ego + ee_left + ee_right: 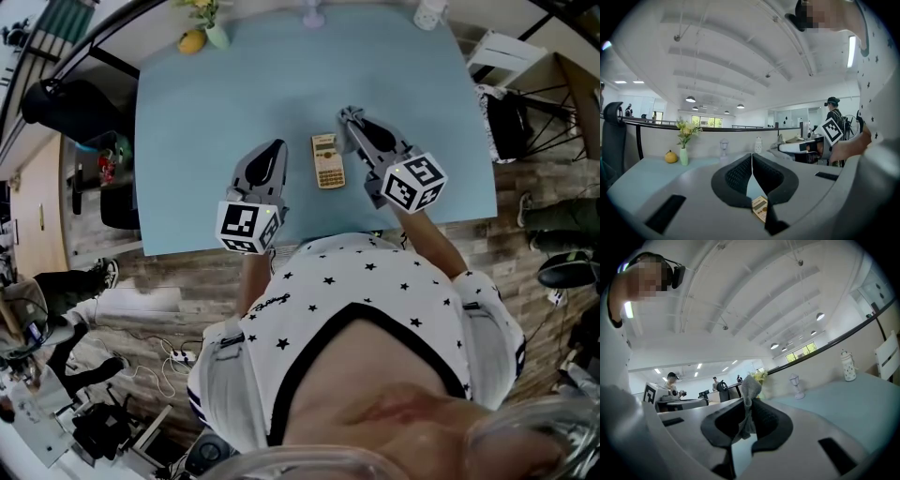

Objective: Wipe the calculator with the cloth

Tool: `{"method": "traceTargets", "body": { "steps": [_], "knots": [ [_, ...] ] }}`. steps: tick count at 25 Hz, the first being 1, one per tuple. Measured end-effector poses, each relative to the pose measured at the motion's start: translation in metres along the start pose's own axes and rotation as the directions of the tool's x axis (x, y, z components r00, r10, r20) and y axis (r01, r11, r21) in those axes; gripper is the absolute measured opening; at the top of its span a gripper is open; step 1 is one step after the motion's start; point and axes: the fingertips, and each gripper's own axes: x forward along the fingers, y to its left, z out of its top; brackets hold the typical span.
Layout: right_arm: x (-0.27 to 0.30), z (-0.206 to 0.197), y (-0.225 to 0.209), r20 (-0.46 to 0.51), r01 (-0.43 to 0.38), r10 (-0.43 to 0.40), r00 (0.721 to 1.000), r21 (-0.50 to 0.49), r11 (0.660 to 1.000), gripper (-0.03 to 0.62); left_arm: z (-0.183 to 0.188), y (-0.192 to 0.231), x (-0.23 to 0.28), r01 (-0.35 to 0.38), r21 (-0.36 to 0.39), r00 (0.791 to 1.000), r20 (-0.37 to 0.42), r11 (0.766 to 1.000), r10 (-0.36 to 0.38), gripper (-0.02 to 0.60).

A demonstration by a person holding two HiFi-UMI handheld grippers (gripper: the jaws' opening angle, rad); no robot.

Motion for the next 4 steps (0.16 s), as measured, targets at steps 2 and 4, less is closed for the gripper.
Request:
{"method": "traceTargets", "body": {
  "steps": [2,4],
  "knots": [
    [-0.0011,0.0007,0.0,0.003,-0.001,0.001,1.0,0.004,1.0,0.038,0.0,-0.0014,0.0002,0.002,0.0,1.0,0.002,1.0,-0.002,0.031],
    [-0.0022,0.0012,0.0,0.005,-0.001,0.001,1.0,0.008,1.0,0.038,0.0002,-0.0026,0.0003,0.003,0.0,1.0,0.003,1.0,-0.003,0.031]
  ]
}}
